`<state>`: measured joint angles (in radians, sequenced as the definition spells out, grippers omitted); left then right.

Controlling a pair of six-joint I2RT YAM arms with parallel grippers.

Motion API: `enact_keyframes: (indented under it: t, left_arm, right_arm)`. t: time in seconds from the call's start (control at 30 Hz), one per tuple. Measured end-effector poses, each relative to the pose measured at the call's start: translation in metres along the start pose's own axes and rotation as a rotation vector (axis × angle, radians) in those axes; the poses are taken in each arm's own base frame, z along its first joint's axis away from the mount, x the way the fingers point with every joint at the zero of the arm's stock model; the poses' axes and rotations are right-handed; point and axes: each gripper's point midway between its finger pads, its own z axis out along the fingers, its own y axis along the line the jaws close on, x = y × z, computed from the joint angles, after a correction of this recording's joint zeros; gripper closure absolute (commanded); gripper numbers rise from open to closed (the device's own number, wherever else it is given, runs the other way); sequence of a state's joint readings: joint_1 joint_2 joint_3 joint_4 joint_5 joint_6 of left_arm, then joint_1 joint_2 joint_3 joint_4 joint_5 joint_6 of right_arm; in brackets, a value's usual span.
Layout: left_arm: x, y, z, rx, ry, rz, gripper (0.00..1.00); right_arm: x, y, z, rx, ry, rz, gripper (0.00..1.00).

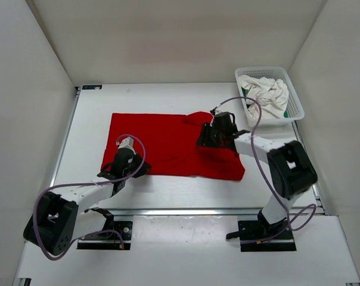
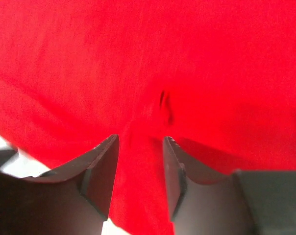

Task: Fold and stack the t-shirts
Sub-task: Fold the flattened tshirt in 1/3 of the way

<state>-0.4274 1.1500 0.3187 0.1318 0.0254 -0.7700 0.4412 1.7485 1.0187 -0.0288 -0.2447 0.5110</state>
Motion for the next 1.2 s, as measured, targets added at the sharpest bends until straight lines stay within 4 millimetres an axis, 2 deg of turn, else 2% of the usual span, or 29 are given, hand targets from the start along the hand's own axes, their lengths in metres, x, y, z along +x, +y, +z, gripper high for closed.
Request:
enact_keyframes:
  t: [0.07,0.13,0.2,0.27,0.3,0.4,0.47,0.57,0.7,0.83,0.93,1.0,1.07,1.1,1.2]
  left_arm:
    - [-0.005,-0.007,0.001,0.009,-0.006,0.018,0.91]
    - [-0.010,-0.014,0.004,0.015,-0.008,0.032,0.92]
    - [-0.012,-0.018,0.009,0.016,-0.004,0.042,0.92]
    - [-0.010,-0.015,0.015,0.001,0.012,0.048,0.92]
    - [-0.008,-0.012,0.018,-0.006,0.026,0.046,0.92]
    - [-0.004,0.008,0.022,-0.041,0.064,0.004,0.92]
    - [-0.005,0.023,0.021,-0.054,0.072,-0.043,0.91]
    - [-0.003,0.030,0.016,-0.010,0.079,-0.120,0.92]
    - [0.008,0.027,0.010,0.027,0.109,-0.124,0.92]
    - [0.030,0.024,-0.007,0.070,0.124,-0.104,0.90]
    - [0.039,0.023,-0.018,0.074,0.134,-0.097,0.85]
    - [0.039,0.023,-0.022,0.056,0.146,-0.087,0.85]
    - [0.030,0.017,-0.024,0.033,0.155,-0.074,0.83]
    - [0.017,0.009,-0.023,0.036,0.138,-0.066,0.83]
    - [-0.041,-0.026,-0.021,0.097,0.024,-0.052,0.84]
  right_arm:
    - [0.014,0.004,-0.017,0.002,-0.004,-0.018,0.80]
    - [0.032,0.009,-0.035,-0.008,-0.009,-0.036,0.90]
    - [0.054,0.008,-0.048,-0.015,0.003,-0.045,0.96]
    - [0.073,-0.001,-0.053,0.002,0.024,-0.041,0.99]
    - [0.081,-0.010,-0.055,0.019,0.032,-0.034,1.00]
    - [0.112,-0.052,-0.063,0.109,0.080,0.046,1.00]
    - [0.108,-0.063,-0.069,0.123,0.046,0.088,1.00]
    - [0.108,-0.078,-0.079,0.147,0.012,0.141,0.99]
    - [0.116,-0.085,-0.089,0.140,-0.009,0.190,1.00]
    - [0.132,-0.083,-0.100,0.113,-0.019,0.210,1.00]
    - [0.141,-0.080,-0.108,0.108,0.009,0.220,0.92]
    - [0.138,-0.078,-0.114,0.123,0.033,0.213,0.88]
    - [0.121,-0.070,-0.118,0.122,0.030,0.197,0.89]
    - [0.106,-0.063,-0.118,0.114,0.015,0.180,0.97]
    - [0.040,-0.037,-0.114,0.064,-0.080,0.108,1.00]
